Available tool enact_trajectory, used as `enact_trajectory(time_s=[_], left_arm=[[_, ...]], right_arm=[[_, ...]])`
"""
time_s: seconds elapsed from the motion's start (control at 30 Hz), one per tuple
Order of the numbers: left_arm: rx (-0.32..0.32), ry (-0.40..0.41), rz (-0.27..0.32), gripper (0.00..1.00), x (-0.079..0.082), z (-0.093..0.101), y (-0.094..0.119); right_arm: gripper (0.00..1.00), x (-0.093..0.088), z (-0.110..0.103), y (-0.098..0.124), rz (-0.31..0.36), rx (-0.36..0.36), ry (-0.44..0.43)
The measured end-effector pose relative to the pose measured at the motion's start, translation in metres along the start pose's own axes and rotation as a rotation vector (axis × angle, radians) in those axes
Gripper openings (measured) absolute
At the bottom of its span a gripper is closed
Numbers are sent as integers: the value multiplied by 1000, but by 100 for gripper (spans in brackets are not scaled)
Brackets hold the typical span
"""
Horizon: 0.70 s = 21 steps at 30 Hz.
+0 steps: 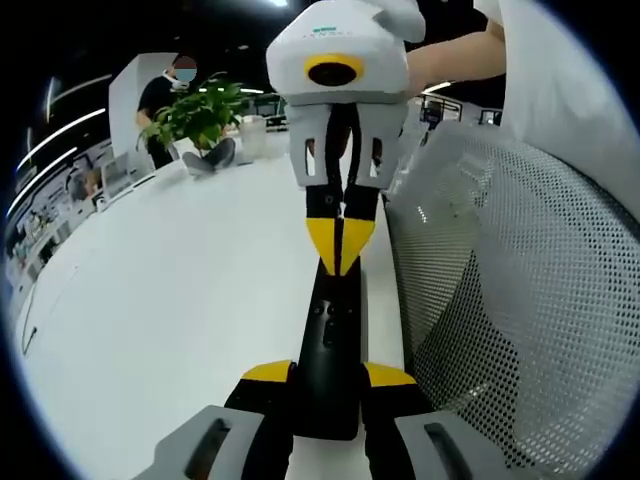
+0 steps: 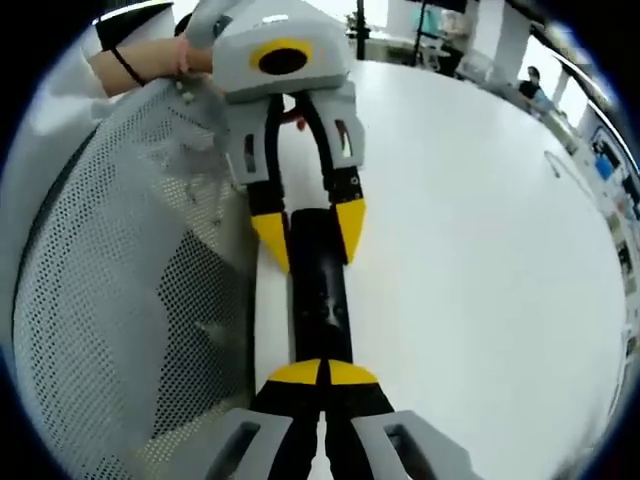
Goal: Press the specified remote control buttons in sequence, fully releasing each button before pressing the next.
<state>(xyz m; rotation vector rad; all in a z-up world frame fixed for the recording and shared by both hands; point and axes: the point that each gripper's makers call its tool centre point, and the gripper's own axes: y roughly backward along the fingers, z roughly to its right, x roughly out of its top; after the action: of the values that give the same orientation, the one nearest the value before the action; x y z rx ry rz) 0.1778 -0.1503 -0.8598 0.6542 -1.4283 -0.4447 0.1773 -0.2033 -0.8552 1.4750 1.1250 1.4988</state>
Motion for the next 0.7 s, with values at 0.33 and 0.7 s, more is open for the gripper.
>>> enact_trajectory(time_s=[0.33,0.7], left_arm=[[0,-2,-1,25,0,0,0],[2,-1,1,25,0,0,0]], right_arm=[[0,-1,0,0,19,-92,-31],[0,0,1,3,190,-90,-198]])
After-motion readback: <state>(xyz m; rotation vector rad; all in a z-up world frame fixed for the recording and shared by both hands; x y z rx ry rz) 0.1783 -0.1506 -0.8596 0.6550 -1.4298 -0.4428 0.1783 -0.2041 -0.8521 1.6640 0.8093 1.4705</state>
